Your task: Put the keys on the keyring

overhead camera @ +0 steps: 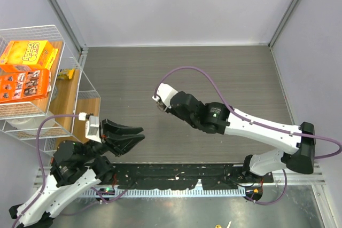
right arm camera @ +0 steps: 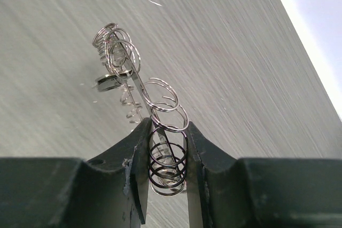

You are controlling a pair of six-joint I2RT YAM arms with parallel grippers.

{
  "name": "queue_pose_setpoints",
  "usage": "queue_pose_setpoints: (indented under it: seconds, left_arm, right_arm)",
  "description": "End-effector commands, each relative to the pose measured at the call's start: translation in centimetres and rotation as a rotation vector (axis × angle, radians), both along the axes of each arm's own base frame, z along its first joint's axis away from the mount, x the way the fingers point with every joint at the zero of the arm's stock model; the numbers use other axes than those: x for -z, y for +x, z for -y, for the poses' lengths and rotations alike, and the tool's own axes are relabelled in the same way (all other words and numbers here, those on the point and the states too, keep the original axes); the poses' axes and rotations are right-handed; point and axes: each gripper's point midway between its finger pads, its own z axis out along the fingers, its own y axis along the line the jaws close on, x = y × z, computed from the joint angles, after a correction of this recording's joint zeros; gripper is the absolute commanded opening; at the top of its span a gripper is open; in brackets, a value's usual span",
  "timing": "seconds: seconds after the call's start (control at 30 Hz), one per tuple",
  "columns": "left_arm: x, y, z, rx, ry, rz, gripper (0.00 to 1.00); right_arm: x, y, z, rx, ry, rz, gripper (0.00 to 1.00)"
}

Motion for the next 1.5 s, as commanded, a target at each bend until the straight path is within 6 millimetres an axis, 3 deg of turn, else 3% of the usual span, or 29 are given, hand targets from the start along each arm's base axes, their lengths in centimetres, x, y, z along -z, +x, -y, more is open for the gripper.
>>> queue_pose_setpoints:
  seconds: [0.0,0.2,0.33,0.6,0.77,0.83,0.93,1.07,1.1,1.13,1.17,1.2,1.3,1.4,1.47]
  left_arm:
    - [1.0,1.0,-0.1,-0.053,0.021,-0.016,0.36]
    - [1.7,1.4,-0.1,-0.068,0.042,-0.026,0.36]
    - [2.2,1.6,-0.1,-0.076,0.046,-0.034,0.36]
    - [3.4,1.8,-0.3,-0.093,0.046,-0.051,0.37]
    - [3.7,2.0,-0.2,-0.095,0.046,-0.058,0.37]
    - [3.7,2.0,-0.1,-0.095,0.042,-0.06,0.37]
    - [3.8,2.1,0.0,-0.093,0.044,-0.065,0.37]
    - [3.7,2.1,0.1,-0.091,0.042,-0.064,0.37]
    - [3.7,2.1,0.1,-0.091,0.041,-0.064,0.37]
    - [3.6,2.1,0.1,-0.091,0.041,-0.064,0.37]
    - [3.7,2.1,0.1,-0.091,0.043,-0.065,0.37]
    - [3.6,2.2,0.1,-0.091,0.043,-0.064,0.37]
    - [3.7,2.3,0.1,-0.101,0.054,-0.066,0.37]
    - [3.6,2.5,-0.1,-0.115,0.068,-0.068,0.42]
    - [3.7,2.6,-0.2,-0.123,0.08,-0.072,0.47]
  right_arm:
    - [-0.7,4.4,1.5,0.188,0.021,0.07,0.06]
    - [2.9,9.0,2.3,0.324,-0.082,0.062,0.05]
    - [5.9,10.6,1.5,0.353,-0.123,0.054,0.05]
    - [12.6,10.6,-0.8,0.327,-0.119,-0.054,0.06]
    - [16.4,9.3,-2.5,0.264,-0.082,-0.191,0.06]
    - [17.0,9.0,-2.6,0.265,-0.075,-0.209,0.13]
    - [16.7,8.6,-2.5,0.265,-0.054,-0.217,0.32]
    - [14.0,7.9,-2.1,0.255,0.01,-0.212,0.42]
    - [12.4,7.8,-1.9,0.252,0.042,-0.197,0.43]
    - [12.2,7.4,-1.6,0.245,0.043,-0.2,0.45]
    - [10.6,7.2,-1.5,0.252,0.096,-0.194,0.47]
    - [10.5,6.8,-1.3,0.245,0.106,-0.202,0.5]
    - [7.5,5.9,-0.5,0.24,0.188,-0.184,0.57]
    - [4.7,4.9,0.3,0.219,0.257,-0.169,0.73]
    - [3.1,4.5,1.1,0.222,0.307,-0.154,0.94]
